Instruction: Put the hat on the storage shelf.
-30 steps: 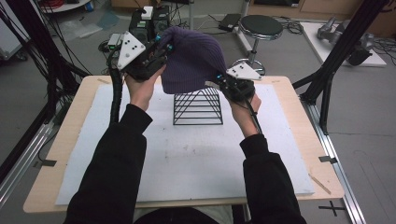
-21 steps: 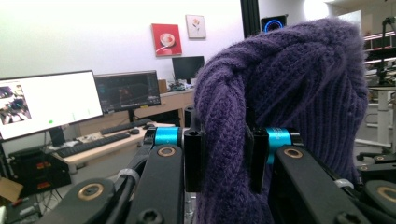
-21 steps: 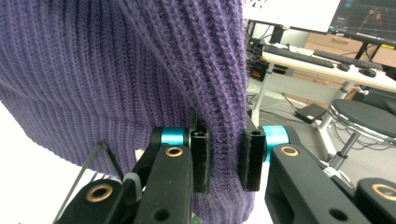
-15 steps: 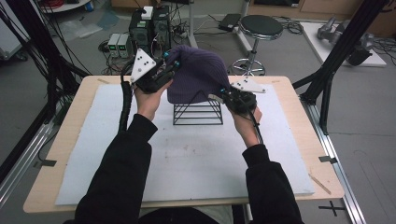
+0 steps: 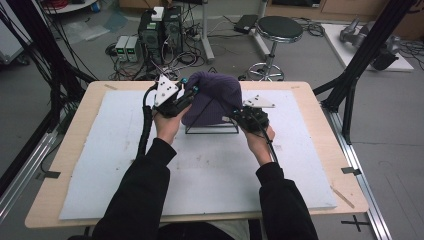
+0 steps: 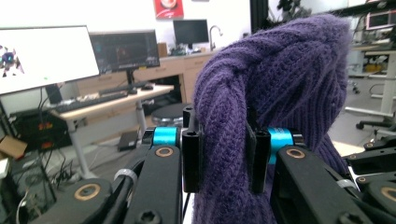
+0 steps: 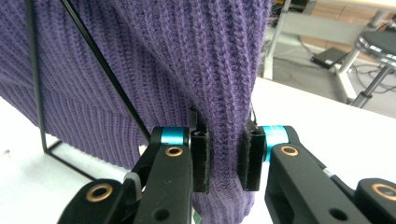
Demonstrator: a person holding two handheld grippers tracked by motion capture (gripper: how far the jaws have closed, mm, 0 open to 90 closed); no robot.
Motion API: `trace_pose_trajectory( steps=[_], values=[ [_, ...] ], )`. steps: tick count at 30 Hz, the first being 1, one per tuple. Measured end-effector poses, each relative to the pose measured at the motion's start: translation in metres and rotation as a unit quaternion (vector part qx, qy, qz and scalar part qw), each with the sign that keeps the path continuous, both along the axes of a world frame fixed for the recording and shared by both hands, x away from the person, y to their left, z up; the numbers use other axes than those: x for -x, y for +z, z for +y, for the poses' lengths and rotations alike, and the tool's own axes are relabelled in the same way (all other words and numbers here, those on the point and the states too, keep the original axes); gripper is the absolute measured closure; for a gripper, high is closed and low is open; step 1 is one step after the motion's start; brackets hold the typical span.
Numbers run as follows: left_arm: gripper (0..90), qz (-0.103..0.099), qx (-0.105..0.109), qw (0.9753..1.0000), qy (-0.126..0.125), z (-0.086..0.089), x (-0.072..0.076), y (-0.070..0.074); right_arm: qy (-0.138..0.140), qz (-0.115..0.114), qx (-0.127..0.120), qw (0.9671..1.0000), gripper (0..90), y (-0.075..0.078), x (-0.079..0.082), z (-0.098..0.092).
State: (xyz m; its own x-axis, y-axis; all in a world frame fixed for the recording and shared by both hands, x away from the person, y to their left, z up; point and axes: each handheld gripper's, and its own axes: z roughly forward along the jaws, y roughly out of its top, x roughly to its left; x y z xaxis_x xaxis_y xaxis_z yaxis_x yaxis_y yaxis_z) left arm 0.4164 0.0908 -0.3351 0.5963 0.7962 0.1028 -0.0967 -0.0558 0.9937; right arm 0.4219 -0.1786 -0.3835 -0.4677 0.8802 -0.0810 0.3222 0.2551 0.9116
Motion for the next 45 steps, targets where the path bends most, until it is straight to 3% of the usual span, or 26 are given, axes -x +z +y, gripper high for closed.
trace_pose_trajectory(
  steps=[2,3,5,8,14,22,24,28,32,38,45],
  values=[
    [73.9,0.004,0.0,1.0,0.007,-0.001,0.001,-0.003,0.01,0.002,0.005,0.9999,78.7,-0.003,-0.001,0.001],
    [73.9,0.008,-0.001,0.9999,0.013,-0.002,0.002,-0.009,0.011,0.002,0.026,0.9996,78.9,-0.009,-0.003,0.003],
    [73.9,0.021,-0.005,0.9996,0.016,-0.002,0.002,-0.02,0.007,0.01,0.033,0.9994,78.8,-0.016,-0.004,0.005],
    [73.8,0.027,-0.005,0.9995,0.014,-0.001,0.001,-0.025,-0.001,0.015,0.044,0.9989,78.7,-0.023,-0.004,0.006],
    [73.1,0.028,0.002,0.9996,0.008,-0.001,0.0,-0.025,-0.011,0.028,0.023,0.9993,77.7,-0.025,-0.005,0.004],
    [72.6,0.029,0.0,0.9996,0.003,-0.001,0.0,-0.024,-0.015,0.031,0.025,0.9991,77.1,-0.025,-0.004,0.005],
    [71.3,0.027,0.001,0.9996,0.004,0.0,0.0,-0.024,-0.016,0.029,0.025,0.9992,67.1,-0.024,-0.003,0.005],
    [59.2,0.024,0.012,0.9996,0.002,0.001,0.002,-0.022,-0.026,0.015,0.012,0.9995,54.1,-0.017,0.002,0.002],
    [46.9,0.016,0.025,0.9995,0.006,0.003,0.007,-0.015,-0.013,-0.01,-0.006,0.9999,48.5,-0.006,0.008,-0.003],
    [44.0,0.004,0.03,0.9995,0.01,0.005,0.012,-0.01,-0.014,-0.043,-0.034,0.9984,42.6,0.006,0.015,-0.007],
    [42.1,0.0,0.035,0.9993,0.015,0.011,0.014,-0.007,-0.019,-0.058,-0.047,0.9971,36.4,0.01,0.018,-0.006]
  ],
)
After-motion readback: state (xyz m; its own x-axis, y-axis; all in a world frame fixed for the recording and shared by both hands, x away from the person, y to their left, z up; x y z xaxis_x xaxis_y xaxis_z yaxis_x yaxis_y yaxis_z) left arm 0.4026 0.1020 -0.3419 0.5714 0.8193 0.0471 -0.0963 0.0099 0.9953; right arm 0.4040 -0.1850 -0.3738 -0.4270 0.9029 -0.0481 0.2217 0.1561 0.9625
